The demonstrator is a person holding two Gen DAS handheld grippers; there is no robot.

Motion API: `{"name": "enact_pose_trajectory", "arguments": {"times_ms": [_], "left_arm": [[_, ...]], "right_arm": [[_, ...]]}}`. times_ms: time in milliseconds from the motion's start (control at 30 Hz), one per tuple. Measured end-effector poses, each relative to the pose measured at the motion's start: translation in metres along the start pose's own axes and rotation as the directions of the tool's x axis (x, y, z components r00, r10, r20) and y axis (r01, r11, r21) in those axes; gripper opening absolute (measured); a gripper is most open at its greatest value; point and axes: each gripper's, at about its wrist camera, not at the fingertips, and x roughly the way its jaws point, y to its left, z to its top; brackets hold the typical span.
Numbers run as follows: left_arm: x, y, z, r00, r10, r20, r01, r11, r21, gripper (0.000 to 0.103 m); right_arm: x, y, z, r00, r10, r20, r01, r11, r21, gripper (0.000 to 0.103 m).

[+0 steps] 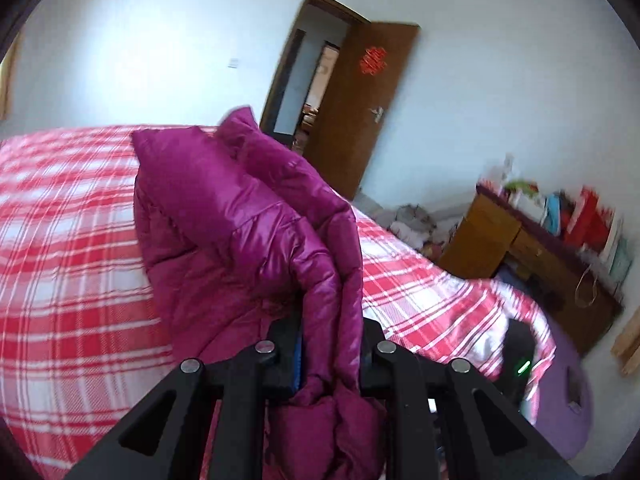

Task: Fold large clothes
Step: 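Grasp the folded jacket end with the left gripper and lift it while the right gripper grasps it too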

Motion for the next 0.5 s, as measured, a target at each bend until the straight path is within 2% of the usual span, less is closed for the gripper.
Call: {"name": "enact_pose_trajectory", "arguments": {"times_ms": [100, 233, 333, 367, 433, 500], "left_arm": [[0.029, -0.025, -0.011, 0.999, 0.036, -0.016, -0.035, 0.995, 0.098, 0.017], [0.068, -0.05, -0.035, 0.995, 0.087, -0.043, -0.077, 0.975, 0.21, 0.018], [0.095, -0.064, -0.058, 0.989, 0.141, -0.053, -0.118, 0.944, 0.308, 0.019], [0.103, -0.068, -0.068, 0.985, 0.167, -0.046, -0.14, 0.926, 0.35, 0.022], [0.11, -0.072, -0.079, 0.98, 0.196, -0.032, -0.167, 0.9, 0.403, 0.027], [0.111, -0.077, -0.09, 0.976, 0.217, 0.0, -0.193, 0.867, 0.459, 0.035]], "right_arm": [[-0.011, -0.039, 0.005, 0.998, -0.029, 0.058, 0.021, 0.992, 0.125, 0.103], [-0.024, -0.083, 0.008, 0.991, -0.043, 0.125, 0.007, 0.962, 0.273, 0.103], [-0.034, -0.097, 0.01, 0.983, -0.055, 0.174, -0.005, 0.946, 0.323, 0.103], [-0.037, -0.102, 0.012, 0.981, -0.047, 0.188, -0.019, 0.941, 0.337, 0.103], [-0.039, -0.108, 0.023, 0.981, -0.013, 0.196, -0.055, 0.939, 0.339, 0.103], [-0.039, -0.107, 0.037, 0.98, 0.039, 0.195, -0.1, 0.943, 0.316, 0.097]]}}
